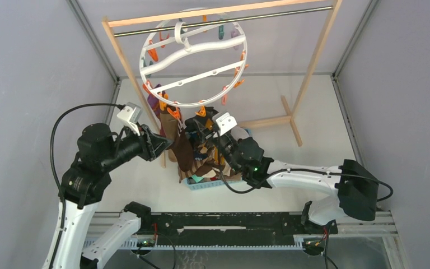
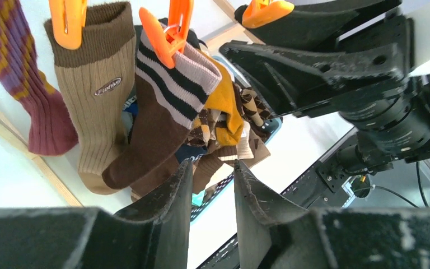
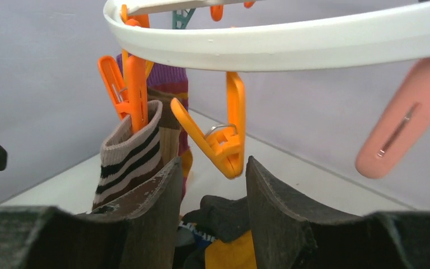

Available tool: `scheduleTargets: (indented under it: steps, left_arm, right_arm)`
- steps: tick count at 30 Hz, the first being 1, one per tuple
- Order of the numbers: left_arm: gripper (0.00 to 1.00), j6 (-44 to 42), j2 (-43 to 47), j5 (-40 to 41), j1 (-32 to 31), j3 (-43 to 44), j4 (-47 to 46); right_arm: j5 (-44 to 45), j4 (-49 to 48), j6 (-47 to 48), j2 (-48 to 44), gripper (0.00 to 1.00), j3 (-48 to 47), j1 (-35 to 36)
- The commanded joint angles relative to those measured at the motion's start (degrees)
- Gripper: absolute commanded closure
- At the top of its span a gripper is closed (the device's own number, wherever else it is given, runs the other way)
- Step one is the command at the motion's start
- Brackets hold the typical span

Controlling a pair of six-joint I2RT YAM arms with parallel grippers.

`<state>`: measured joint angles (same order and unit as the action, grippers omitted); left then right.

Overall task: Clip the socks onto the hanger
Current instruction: Open the clamp at the hanger.

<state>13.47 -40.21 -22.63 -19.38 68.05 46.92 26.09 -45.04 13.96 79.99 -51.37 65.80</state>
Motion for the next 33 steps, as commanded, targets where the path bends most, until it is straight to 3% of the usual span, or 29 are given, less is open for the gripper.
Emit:
scheduleTargets:
  steps: [1, 4, 7, 17, 24, 33]
  left_arm:
    - [0.65, -0.5, 0.5, -0.5, -0.2, 4.1, -0.4]
    - [0.65, -0.8, 0.6, -0.2, -0.2, 4.5, 0.1]
    - [0.65, -1.2, 0.6, 0.1, -0.2, 4.8, 0.4]
    - [0.64, -1.2, 0.1, 0.0, -0.2, 7.1, 0.3]
    - [0.56, 0.2, -2.3, -2.5, -0.2, 10.7, -1.0]
    - [0.46, 3.1, -9.1, -10.8, -0.3, 16.2, -2.7]
  right_arm:
    - [5.9, -9.8, 10.9, 2.8, 0.48, -4.3, 2.3]
    - [7.4, -13.3, 15.1, 5.1, 0.5, -5.7, 3.7]
    - [9.2, -16.4, 19.0, 6.4, 0.61, -6.4, 5.1]
    - [10.5, -16.4, 17.9, 4.8, 0.9, -5.5, 6.1]
    - [5.6, -10.0, 12.8, 2.5, 0.95, -5.4, 8.0]
    - [-8.9, 8.2, -1.0, -4.0, 0.98, -7.4, 7.5]
